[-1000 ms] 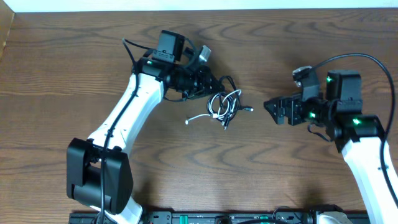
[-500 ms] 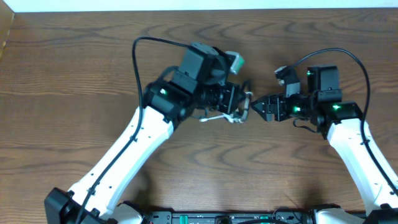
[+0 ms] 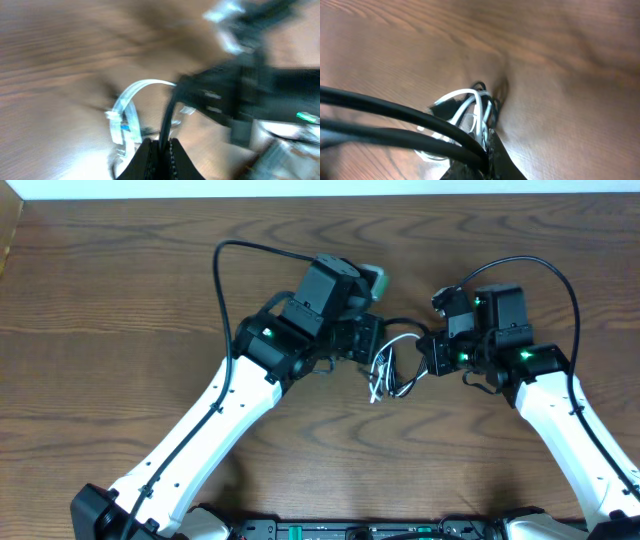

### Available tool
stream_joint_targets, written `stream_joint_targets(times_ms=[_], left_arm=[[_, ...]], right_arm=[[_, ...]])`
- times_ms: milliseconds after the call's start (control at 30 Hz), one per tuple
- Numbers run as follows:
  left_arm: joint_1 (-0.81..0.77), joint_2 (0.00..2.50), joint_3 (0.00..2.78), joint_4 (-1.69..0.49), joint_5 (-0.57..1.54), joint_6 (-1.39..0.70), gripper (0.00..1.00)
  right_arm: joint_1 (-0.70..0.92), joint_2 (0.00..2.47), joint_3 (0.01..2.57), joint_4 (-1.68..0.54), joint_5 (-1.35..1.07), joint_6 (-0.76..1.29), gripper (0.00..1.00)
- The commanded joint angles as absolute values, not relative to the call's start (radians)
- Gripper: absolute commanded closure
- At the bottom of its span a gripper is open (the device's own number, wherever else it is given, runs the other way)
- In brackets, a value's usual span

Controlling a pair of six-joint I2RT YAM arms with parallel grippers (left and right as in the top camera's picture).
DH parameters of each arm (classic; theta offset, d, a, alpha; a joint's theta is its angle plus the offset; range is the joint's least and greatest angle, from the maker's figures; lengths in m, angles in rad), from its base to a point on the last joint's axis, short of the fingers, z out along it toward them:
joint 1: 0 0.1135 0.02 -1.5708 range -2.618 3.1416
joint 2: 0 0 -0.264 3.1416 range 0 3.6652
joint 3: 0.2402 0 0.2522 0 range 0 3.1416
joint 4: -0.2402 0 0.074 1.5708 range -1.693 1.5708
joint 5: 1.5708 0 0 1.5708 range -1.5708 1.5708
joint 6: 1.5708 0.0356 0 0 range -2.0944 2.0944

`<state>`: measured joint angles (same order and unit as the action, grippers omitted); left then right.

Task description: Untangle cables

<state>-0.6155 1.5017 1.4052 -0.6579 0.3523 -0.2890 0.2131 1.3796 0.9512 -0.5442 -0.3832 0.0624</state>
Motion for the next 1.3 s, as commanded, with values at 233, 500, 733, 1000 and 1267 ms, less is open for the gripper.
stream_joint_targets(times_ms=[233, 500, 733, 1000, 1267], left_arm=[[-0.547, 1.480, 1.421, -0.813, 0.070, -0.298, 0.35], [-0.548, 1.498, 1.389, -0.859, 0.254, -0.327, 0.48], [-0.549, 1.562, 1.353, -0.838, 0.323, -0.327, 0.47], [-0.597, 1.720, 1.351, -0.731, 0.421, -0.326, 0.41], [-0.661, 1.852, 1.351, -0.654, 0.422, -0.326, 0.41]], right_arm=[[0.205, 1.379, 0.967, -0.561, -0.389, 0.229, 0.99], [0.206, 1.379, 0.967, -0.565, -0.251, 0.404, 0.99], [0.212, 1.379, 0.967, -0.584, -0.276, 0.404, 0.99], [0.212, 1.379, 0.967, -0.586, -0.276, 0.404, 0.99], [0.212, 1.379, 0.967, -0.595, -0.276, 0.403, 0.99]])
